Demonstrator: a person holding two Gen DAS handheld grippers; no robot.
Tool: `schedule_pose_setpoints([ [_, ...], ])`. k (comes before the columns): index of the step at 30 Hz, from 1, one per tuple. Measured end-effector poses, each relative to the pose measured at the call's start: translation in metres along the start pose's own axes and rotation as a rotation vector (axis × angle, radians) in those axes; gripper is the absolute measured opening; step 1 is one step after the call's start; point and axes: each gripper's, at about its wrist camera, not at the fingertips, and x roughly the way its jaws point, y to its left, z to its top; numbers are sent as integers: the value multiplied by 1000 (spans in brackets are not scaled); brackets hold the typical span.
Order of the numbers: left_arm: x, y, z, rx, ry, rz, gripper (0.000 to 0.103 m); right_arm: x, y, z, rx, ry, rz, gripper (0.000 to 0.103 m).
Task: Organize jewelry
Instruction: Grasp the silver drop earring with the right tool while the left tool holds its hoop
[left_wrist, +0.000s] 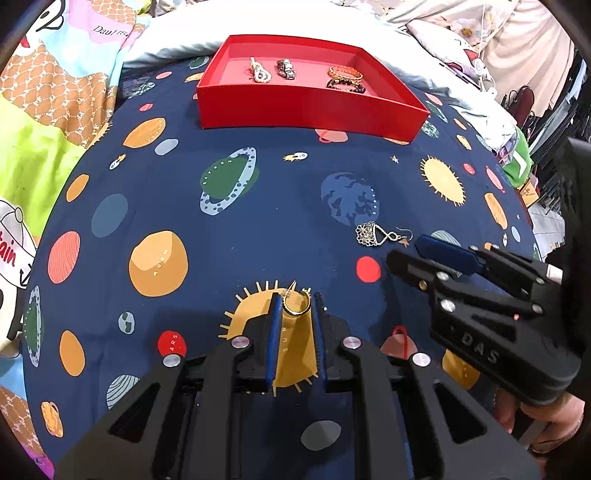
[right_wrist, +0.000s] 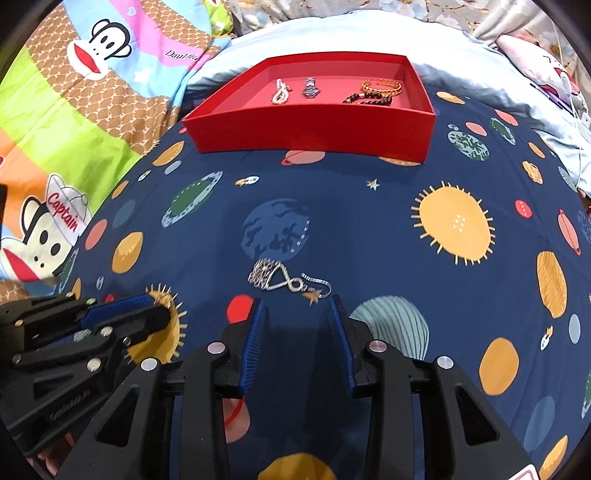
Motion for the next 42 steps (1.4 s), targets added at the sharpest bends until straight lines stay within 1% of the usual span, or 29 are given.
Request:
schedule_pose_setpoints([
  [4, 0, 0, -1, -1, 2, -5, 15, 0, -4, 6, 12, -8, 0, 34],
  [7, -1, 0, -1, 1, -3, -6, 15, 3, -5, 18, -5, -27, 13, 34],
  [11, -2, 1, -1, -2, -5, -6, 15, 13, -2, 26, -54, -7, 48, 34],
  [14, -3, 3, -2, -10, -5, -3, 15, 15, -1, 24, -72, 5, 60, 33],
  [16, -3, 6, -2, -17, -4, -3, 15, 14, 0, 20, -73, 19, 82, 20],
  [17, -2, 6, -2, -20, -3, -2, 15, 13, 0, 17, -72, 22, 88, 19],
  [20, -1, 7, -1, -24, 0, -3, 15, 10, 1, 10, -64, 26, 95, 9],
  [21, -1, 7, -1, -23, 1, -4, 15, 10, 1, 8, -58, 30, 98, 7],
  [25, -2, 5, -1, -14, -2, -7, 15, 6, 4, 2, -43, 32, 105, 7],
  [26, -2, 4, -1, -13, -3, -8, 15, 6, 5, 0, -41, 33, 105, 6],
  [27, -2, 4, -1, -14, -4, -10, 15, 6, 6, -1, -35, 34, 106, 2],
  [34, -4, 7, -1, -21, -7, -17, 15, 0, 5, -4, 2, 19, 85, 1],
  [42, -11, 8, 6, -18, -22, -35, 15, -26, -3, 3, 42, -45, 58, 1],
])
